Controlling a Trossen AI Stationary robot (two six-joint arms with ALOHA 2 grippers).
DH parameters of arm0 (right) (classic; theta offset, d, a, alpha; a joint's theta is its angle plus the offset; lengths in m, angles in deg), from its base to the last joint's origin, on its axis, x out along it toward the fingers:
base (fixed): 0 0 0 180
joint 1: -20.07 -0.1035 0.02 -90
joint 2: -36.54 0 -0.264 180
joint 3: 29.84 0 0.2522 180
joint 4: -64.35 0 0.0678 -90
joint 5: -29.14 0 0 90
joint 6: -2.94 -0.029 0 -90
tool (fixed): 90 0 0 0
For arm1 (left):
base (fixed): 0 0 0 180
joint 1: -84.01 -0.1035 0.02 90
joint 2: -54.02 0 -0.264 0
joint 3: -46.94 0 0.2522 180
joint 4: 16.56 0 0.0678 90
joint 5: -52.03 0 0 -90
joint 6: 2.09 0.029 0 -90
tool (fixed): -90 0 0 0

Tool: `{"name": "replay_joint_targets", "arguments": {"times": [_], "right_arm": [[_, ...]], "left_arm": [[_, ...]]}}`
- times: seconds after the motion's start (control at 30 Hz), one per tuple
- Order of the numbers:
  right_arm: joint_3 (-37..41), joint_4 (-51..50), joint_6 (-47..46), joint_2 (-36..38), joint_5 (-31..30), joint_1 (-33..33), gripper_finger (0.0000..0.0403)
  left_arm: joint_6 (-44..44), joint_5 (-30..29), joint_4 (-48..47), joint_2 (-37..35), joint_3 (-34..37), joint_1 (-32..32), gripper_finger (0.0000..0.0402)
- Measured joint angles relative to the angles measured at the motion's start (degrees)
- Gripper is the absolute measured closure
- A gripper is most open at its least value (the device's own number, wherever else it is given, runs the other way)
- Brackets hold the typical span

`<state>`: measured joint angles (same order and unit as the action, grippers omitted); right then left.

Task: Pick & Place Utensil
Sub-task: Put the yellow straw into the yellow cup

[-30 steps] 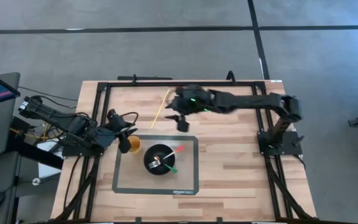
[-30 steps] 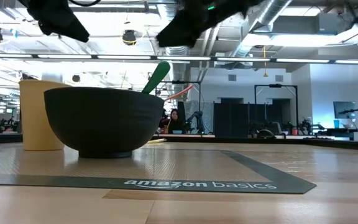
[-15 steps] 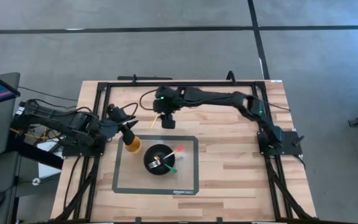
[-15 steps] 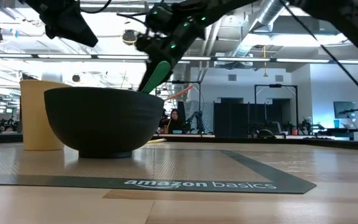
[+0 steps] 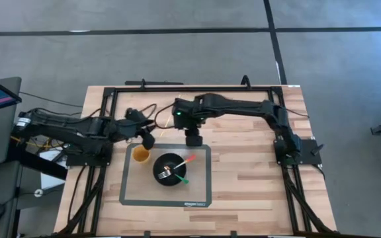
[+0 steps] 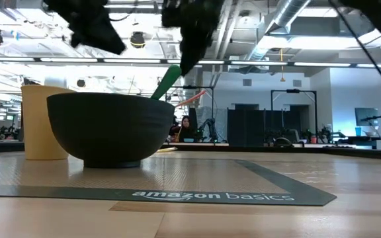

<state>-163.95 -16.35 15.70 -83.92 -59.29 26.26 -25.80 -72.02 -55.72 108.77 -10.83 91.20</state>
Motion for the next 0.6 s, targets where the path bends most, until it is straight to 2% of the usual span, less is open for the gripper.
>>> {"name": "replay_joint_targets", "arguments": {"times": [0.2,0.27,0.4,0.6], "right_arm": [[0.43,-4.51,-2.8,9.21,-0.12,-0.94,0.0284],[3.84,-2.72,-3.35,12.71,0.12,-1.02,0.0284],[19.43,10.03,-4.0,21.36,2.85,-1.33,0.0284],[50.49,37.57,-7.31,34.46,4.56,-0.02,0.0284]], "left_arm": [[1.04,14.06,6.64,10.66,-0.37,-10.71,0.0296],[1.2,18.59,7.2,14.39,-1.79,-15.18,0.0296],[5.57,23.55,9.57,21.85,-4.58,-20.07,0.0296],[8.32,23.6,10.04,30.69,-7.0,-23.48,0.0296]]}}
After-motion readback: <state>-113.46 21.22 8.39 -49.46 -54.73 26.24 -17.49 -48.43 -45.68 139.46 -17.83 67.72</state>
